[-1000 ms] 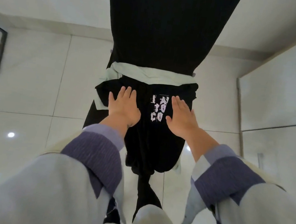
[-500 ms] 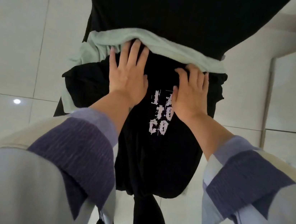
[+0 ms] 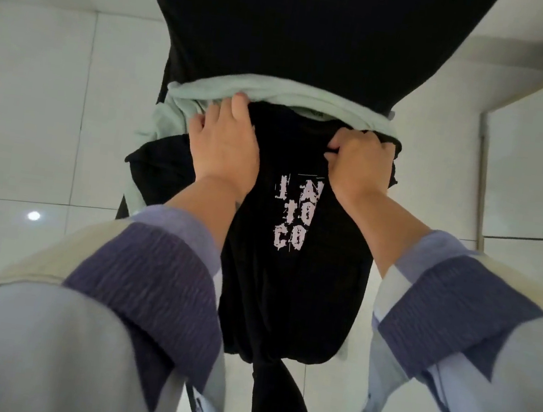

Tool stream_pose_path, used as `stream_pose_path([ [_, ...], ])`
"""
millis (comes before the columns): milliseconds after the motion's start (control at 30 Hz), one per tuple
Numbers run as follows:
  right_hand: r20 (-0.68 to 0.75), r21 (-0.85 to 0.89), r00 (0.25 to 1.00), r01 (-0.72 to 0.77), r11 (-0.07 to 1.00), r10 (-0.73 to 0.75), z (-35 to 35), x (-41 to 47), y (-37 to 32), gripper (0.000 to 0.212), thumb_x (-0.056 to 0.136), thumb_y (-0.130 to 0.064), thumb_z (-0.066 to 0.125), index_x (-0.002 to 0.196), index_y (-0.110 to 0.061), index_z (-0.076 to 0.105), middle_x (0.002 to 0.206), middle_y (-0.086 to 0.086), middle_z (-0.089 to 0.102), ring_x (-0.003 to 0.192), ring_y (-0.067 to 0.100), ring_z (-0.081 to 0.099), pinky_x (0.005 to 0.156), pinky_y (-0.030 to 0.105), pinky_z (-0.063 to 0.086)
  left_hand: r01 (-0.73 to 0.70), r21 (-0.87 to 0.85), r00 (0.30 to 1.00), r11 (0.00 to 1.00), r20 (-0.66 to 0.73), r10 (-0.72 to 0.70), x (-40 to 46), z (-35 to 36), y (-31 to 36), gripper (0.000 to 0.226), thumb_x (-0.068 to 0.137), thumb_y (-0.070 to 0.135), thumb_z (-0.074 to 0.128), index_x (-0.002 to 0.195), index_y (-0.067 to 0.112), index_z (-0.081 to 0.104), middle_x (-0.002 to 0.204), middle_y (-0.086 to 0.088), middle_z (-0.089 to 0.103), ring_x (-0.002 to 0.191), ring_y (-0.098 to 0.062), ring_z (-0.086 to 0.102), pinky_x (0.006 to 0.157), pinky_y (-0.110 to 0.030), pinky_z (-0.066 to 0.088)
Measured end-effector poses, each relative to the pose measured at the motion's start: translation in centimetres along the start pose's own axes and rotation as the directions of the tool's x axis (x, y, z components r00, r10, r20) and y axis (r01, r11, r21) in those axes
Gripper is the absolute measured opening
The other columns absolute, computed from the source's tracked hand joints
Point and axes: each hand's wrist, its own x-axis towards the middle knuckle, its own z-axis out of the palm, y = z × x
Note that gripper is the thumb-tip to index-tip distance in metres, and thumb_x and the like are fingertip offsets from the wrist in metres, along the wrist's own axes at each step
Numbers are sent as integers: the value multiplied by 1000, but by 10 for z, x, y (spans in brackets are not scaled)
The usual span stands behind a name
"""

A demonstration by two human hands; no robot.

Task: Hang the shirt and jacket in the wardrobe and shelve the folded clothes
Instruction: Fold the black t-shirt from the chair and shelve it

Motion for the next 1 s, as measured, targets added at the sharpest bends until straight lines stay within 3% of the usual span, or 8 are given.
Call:
stream_pose_path([
  [133,-43,82,999,-11,997,15,-30,-27,-3,12,88,-20,63,96,-12,68,104,7,64,107,27,52,93,40,38,-50,53,999,997,4,49,-20,-30,-4,29,99,26,36,121,12,50,119,-10,50,112,-30,45,99,-43,31],
  [300,-43,272,999,29,962,-18,-73,-74,-12,10,81,-10,67,78,-14,59,96,7,65,97,27,58,97,44,43,-105,-179,994,978,-17,103,-56,-86,5,16,98,18,34,107,12,45,98,-7,59,89,-26,54,94,-40,36],
  [400,70,426,998,-30,904,0,-101,-109,-28,12,86,-11,56,88,-15,44,85,8,63,80,29,62,89,48,48,-105,-270,993,957,26,117,-86,-121,6,15,100,20,30,107,10,39,85,-11,61,77,-30,56,75,-41,44],
  [500,45,398,999,-18,917,0,-130,-142,-42,15,94,-19,44,106,-11,38,71,6,57,63,28,59,60,42,47,-29,-285,991,958,121,66,-110,-155,6,23,98,21,32,115,8,40,95,-15,62,84,-35,59,71,-40,45],
  [567,9,396,1000,0,918,-4,-154,-162,-50,20,97,-19,39,115,-10,37,67,5,54,57,22,54,54,36,42,10,-255,969,967,243,54,-121,-178,3,29,94,24,36,117,9,44,99,-13,60,85,-31,55,72,-36,42],
  [700,-29,428,999,23,903,-12,-206,-200,-59,16,98,-20,40,111,-10,38,69,4,52,60,21,50,56,33,38,12,-235,930,972,359,76,-143,-231,0,47,89,44,41,116,8,55,110,-12,60,97,-30,55,87,-37,45],
  [833,16,365,1000,-1,931,-5,-253,-239,-58,22,97,-20,43,114,-8,40,89,12,57,81,31,55,69,35,41,-1,-182,887,983,454,85,-174,-296,18,88,80,75,41,129,3,51,128,-16,56,117,-33,53,99,-42,40],
  [1000,76,318,997,-35,947,11,-325,-286,-64,30,89,-22,55,116,-9,51,102,6,54,91,21,50,76,28,37,-72,-95,838,993,535,112,-213,-366,34,95,73,73,56,141,9,37,140,-11,46,127,-32,45,105,-44,37],
])
